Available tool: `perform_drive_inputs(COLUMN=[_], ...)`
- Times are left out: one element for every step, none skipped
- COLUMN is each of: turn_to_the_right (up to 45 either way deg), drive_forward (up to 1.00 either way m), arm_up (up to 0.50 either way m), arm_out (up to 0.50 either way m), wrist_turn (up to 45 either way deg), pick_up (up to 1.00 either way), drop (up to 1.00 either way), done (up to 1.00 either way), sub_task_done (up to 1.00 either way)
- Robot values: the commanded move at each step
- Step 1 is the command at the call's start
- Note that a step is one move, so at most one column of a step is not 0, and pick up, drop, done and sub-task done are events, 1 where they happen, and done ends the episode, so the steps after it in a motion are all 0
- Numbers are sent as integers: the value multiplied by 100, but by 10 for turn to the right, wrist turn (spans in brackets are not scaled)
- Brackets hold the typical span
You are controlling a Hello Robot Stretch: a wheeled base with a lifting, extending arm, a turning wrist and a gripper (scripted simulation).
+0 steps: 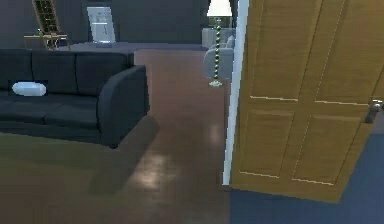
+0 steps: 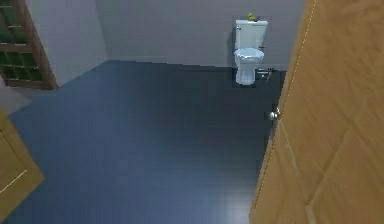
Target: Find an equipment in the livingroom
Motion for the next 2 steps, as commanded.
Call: perform_drive_inputs(turn_to_the_right=[-450,450], drive_forward=[0,0], arm_up=[0,0], arm_out=[0,0], wrist_turn=[0,0], pick_up=[0,0], drop=[0,0], done=[0,0], sub_task_done=[0,0])
